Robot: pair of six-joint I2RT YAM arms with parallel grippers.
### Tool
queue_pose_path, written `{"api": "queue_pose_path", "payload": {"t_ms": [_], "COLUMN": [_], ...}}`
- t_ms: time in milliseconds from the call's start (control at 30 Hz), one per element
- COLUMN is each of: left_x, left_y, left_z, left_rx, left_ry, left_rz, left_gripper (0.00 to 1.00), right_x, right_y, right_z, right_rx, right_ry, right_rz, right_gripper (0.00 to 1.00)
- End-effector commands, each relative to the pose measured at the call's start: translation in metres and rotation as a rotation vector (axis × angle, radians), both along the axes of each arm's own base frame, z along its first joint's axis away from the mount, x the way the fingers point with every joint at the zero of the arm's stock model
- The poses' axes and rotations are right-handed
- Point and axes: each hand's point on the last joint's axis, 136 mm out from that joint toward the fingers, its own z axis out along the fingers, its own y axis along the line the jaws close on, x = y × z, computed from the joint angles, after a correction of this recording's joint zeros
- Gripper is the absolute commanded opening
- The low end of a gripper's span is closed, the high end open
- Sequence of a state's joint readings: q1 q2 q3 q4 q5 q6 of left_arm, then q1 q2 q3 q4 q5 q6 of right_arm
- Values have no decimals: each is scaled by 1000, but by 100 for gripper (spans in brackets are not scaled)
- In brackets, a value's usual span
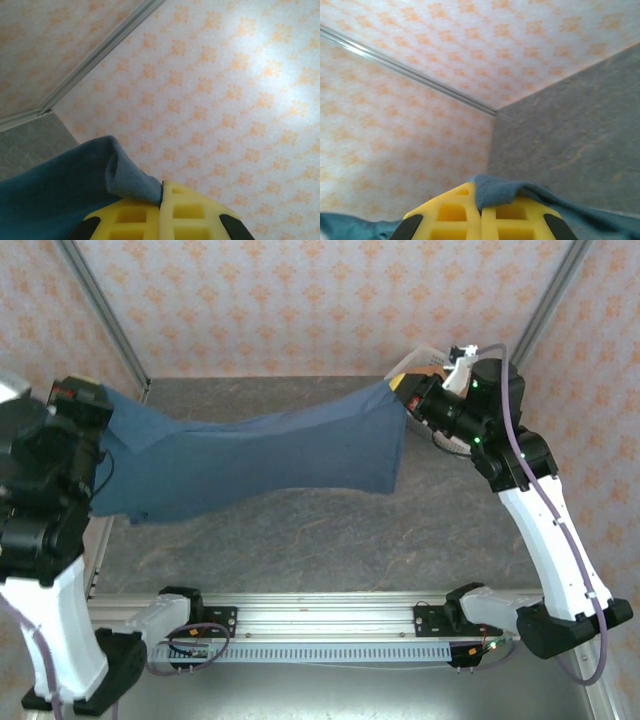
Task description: Fold and stack the t-shirts
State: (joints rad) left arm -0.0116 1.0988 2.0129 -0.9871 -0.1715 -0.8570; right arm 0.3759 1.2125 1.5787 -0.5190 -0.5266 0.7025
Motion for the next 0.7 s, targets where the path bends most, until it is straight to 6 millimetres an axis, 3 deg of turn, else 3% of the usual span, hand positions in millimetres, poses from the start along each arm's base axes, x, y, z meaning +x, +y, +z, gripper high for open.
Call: {"api": "queue_pose_path", "payload": {"t_ms": [0, 100, 200, 333, 467, 567, 667], "left_x": [66, 99, 128, 165, 168, 150, 119], "left_y": [8, 27, 44, 60, 71, 70, 64], "left_z": [-54, -69, -72, -60, -3, 48, 91], "left_rx": [42, 42, 53, 37, 72, 120, 151], "left_ry": [246, 285, 281, 221, 74, -47, -170], "left_rz": [1, 29, 28, -20, -14, 5, 24], "left_gripper": [0, 0, 0, 0, 0, 0, 0], "right_x": [33, 72, 112, 165, 205, 222, 232], "right_y": [35, 62, 74, 83, 72, 57, 37], "right_z": [-3, -15, -26, -25, 14, 52, 82], "right_rx": [94, 96, 80, 94, 147, 177, 224], "right_ry": [32, 36, 24, -13, -118, -203, -264], "right_rz": [72, 104, 90, 78, 29, -6, -58], "right_gripper": [0, 0, 0, 0, 0, 0, 0]}}
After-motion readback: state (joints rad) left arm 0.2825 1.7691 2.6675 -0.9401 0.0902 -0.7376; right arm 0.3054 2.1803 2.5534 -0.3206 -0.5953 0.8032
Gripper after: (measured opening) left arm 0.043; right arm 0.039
